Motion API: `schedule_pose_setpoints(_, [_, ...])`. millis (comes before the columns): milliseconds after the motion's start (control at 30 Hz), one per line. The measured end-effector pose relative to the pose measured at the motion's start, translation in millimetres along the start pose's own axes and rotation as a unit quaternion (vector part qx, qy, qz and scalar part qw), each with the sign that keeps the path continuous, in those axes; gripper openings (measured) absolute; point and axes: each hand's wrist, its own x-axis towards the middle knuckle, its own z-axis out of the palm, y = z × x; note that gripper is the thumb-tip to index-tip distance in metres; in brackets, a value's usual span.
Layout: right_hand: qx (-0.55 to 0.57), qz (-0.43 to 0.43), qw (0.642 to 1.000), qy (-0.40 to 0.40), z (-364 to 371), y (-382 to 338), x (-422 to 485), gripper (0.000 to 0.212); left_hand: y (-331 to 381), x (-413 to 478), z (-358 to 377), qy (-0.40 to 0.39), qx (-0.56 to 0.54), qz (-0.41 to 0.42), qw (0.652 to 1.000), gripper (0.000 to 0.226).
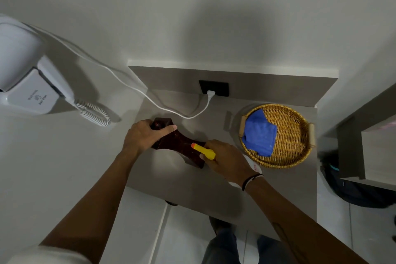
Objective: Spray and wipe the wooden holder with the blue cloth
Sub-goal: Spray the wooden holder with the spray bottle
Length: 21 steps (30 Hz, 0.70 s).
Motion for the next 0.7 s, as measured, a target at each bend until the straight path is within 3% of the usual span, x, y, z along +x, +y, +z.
schedule_pose_setpoints(100, [0.002, -0.002, 1.000, 0.014, 0.0, 5.3, -3.3, 0.028, 3.7, -3.3, 4.9, 0.003, -0.001, 0.028, 1.000, 0.099])
schedule_pose_setpoints(233, [0.034, 0.002, 0.999, 0.020, -1.6, 14.7, -8.7, 0.026, 11.9, -16.3, 21.1, 0.022, 0.060, 0.106, 0.992, 0.068])
schedule_pose_setpoints(367, [0.044, 0.015, 0.999, 0.024, -3.7, 25.8, -13.9, 0.023, 24.0, -34.6, 32.2, 0.053, 0.154, 0.124, 0.979, 0.092])
schedule_pose_setpoints(567, [0.048, 0.015, 0.998, 0.037, -10.9, 29.8, -14.5, 0.015, 47.0, -29.9, 40.1, 0.028, 0.156, 0.024, 0.987, 0.113])
schedule_pose_setpoints(700, [0.049, 0.017, 0.998, 0.046, -17.7, 28.1, -11.8, 0.016, 57.8, -24.1, 46.5, 0.051, 0.178, 0.029, 0.982, 0.123])
